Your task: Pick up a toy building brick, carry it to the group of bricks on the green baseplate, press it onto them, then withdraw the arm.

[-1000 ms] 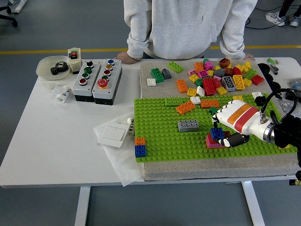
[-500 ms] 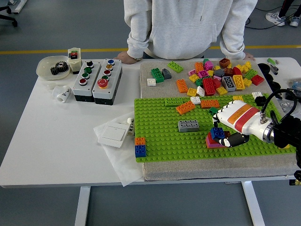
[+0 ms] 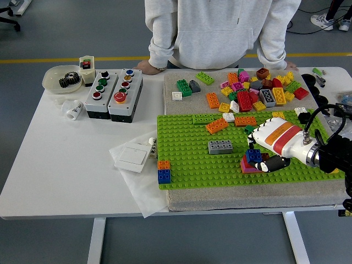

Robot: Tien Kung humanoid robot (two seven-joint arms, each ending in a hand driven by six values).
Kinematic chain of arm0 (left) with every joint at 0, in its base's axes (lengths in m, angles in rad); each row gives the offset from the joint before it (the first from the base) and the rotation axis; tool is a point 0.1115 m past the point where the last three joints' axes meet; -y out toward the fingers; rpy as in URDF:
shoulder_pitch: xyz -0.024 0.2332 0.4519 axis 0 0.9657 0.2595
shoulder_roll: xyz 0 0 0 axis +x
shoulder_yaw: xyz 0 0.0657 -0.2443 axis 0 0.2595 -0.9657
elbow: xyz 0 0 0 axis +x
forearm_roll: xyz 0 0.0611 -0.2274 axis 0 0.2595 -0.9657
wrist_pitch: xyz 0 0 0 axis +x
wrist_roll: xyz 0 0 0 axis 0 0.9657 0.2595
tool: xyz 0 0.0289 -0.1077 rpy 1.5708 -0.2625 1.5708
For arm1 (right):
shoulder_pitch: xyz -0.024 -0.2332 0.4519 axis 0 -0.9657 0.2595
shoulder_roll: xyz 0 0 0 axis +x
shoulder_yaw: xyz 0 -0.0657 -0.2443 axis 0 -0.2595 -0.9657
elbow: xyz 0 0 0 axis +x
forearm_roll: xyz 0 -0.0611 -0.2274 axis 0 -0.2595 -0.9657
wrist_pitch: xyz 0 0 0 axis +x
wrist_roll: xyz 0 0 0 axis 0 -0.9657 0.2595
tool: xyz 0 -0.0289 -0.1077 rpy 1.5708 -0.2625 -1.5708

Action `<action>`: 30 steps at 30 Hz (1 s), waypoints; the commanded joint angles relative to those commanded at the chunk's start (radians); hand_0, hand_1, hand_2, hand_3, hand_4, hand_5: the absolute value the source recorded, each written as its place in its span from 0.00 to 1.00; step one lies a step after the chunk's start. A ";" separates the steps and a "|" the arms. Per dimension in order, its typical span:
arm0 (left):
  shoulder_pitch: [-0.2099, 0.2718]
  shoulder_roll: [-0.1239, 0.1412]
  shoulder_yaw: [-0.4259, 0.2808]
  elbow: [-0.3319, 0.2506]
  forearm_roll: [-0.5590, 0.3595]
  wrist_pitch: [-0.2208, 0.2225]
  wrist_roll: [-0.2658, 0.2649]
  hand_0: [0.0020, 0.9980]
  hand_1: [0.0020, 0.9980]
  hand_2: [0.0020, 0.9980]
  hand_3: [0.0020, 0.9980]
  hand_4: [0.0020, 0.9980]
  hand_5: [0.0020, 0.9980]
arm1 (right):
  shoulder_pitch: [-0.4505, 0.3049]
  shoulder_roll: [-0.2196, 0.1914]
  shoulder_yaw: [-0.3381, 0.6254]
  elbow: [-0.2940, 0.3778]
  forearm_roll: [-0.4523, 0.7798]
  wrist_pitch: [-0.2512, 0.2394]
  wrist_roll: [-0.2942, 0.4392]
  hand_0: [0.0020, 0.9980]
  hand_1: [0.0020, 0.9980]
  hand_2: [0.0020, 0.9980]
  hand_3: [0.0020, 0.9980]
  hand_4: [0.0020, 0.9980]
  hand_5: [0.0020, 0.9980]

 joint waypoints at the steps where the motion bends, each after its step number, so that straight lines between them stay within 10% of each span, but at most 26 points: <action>1: 0.000 0.000 0.000 0.000 0.001 0.000 0.000 0.77 0.76 0.79 0.59 0.62 0.62 | -0.001 0.000 0.000 -0.001 0.000 0.002 0.000 0.64 0.63 0.61 0.49 0.73 0.44; 30: -0.001 0.001 0.003 -0.001 -0.003 -0.002 0.001 0.77 0.76 0.79 0.59 0.62 0.62 | -0.003 -0.006 0.016 0.007 0.000 0.017 0.006 0.66 0.67 0.73 0.60 0.82 0.42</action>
